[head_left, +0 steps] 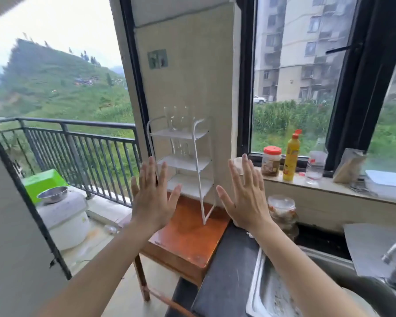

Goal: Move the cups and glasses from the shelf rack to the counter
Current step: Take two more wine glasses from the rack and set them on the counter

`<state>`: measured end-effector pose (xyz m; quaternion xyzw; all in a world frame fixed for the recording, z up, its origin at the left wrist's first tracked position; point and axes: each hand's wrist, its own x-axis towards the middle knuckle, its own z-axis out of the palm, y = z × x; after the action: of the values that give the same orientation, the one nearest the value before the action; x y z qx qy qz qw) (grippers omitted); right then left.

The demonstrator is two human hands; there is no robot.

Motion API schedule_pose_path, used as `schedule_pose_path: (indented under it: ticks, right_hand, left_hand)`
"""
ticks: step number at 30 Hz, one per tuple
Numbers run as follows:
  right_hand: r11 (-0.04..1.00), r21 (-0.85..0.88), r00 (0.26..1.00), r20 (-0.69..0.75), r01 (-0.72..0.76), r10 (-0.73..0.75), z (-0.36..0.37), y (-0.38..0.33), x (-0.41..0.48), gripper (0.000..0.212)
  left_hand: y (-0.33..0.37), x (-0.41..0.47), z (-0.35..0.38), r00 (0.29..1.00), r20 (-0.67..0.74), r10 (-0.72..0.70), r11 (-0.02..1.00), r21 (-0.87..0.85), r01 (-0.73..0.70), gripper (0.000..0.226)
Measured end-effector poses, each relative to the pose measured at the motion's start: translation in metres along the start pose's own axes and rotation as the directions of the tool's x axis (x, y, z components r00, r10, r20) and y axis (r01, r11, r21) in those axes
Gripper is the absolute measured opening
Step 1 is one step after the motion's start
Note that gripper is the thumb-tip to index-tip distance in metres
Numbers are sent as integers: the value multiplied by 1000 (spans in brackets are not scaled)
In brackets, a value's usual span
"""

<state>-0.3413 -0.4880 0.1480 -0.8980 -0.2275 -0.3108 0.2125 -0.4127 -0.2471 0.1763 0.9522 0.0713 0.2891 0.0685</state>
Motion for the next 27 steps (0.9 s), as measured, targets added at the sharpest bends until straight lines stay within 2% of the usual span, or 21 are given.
schedule_pose_path:
  ticks: [4,10,17,22,27]
  right_hand:
    - [999,21,999,-28,35,-34,21,21,93,75]
    - [996,82,999,-35,36,-34,70,25,195,76]
    - [989,134,997,-38,-63,69,130,33,272,76]
    - [990,57,992,-5,-128,128,170,40,350,73]
    - [977,81,981,18,-195,195,199,35,437,71]
  left_hand:
    - [2,88,17,995,-83,59,998,-18,-61,76]
    - [-24,185,52,990,-138,21,997,-71,-31,78]
    - [-68,283,113,988,-144,55,977,-195,-83,78]
    - [-111,381,161,986,-126,110,938,-314,-145,76]
    - [-137,477,195,995,-70,64,882,-463,-89,78]
